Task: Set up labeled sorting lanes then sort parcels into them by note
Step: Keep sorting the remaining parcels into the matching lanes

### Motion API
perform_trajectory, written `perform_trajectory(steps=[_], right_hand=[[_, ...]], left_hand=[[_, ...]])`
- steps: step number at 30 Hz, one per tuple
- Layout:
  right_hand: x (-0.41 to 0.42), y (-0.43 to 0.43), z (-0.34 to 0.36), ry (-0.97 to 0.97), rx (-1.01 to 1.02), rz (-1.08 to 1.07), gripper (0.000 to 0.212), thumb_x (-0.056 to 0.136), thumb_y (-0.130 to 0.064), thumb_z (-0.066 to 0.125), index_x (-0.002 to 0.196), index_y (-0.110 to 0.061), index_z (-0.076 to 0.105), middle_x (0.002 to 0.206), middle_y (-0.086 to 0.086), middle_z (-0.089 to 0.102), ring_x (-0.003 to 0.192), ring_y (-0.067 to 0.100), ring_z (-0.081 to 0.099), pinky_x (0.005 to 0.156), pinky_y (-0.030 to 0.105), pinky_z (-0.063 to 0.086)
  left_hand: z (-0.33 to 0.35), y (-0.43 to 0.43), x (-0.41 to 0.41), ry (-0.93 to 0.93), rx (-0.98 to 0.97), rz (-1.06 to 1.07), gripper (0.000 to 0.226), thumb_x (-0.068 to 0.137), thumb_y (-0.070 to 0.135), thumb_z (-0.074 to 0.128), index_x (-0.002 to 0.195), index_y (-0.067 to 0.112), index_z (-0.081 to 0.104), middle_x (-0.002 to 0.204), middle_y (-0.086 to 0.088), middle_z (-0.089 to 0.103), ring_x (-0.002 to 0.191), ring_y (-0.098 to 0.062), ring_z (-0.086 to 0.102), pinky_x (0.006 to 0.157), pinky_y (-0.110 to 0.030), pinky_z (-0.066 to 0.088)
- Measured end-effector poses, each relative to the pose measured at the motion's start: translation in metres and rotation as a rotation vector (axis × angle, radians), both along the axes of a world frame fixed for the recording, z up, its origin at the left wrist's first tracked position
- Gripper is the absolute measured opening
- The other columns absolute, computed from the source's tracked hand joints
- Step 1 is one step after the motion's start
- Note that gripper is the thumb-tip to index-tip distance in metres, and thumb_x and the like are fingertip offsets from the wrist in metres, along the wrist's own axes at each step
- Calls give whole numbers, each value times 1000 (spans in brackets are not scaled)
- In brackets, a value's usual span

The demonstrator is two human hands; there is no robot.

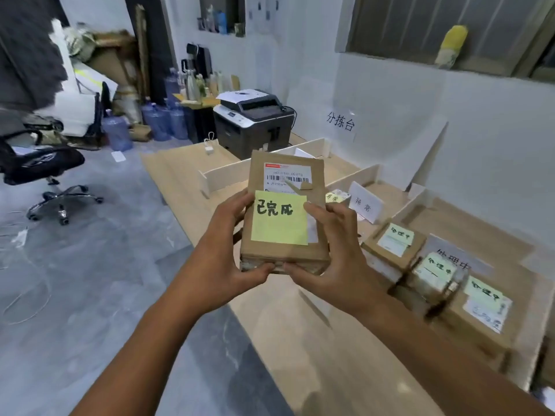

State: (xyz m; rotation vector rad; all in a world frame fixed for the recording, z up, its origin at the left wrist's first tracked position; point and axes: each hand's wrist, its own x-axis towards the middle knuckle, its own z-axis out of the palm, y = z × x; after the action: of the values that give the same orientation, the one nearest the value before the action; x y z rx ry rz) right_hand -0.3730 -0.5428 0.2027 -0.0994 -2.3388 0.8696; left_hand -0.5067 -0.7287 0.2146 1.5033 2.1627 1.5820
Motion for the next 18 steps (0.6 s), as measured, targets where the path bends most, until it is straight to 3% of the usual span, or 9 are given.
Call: perform_trajectory(steps=[7,11,18], right_hand=[[-163,5,-9,-20,-61,46,85,73,-50,80,147,-37,39,146,-18,20,143,-2,26,98,3,40],[-256,6,-32,-53,-45,-52,85,71,-52,81,144,-44,39,147,-20,20,140,-8,27,91,0,40],[-392,7,-61,-120,-107,-225,88,70,-53,81,142,-55,31,146,-25,16,138,-13,24,94,-4,34]], left_hand=[[-7,2,-162,-28,-7,-13,105,73,17,91,155,26,26,160,9,32,145,-13,39,109,-31,46],[-33,12,-268,-10,-7,-44,106,72,18,92,154,28,26,160,12,30,145,-10,39,109,-30,46],[-56,45,-435,5,-105,-223,109,71,26,91,155,33,22,162,20,19,145,-5,37,109,-22,44]])
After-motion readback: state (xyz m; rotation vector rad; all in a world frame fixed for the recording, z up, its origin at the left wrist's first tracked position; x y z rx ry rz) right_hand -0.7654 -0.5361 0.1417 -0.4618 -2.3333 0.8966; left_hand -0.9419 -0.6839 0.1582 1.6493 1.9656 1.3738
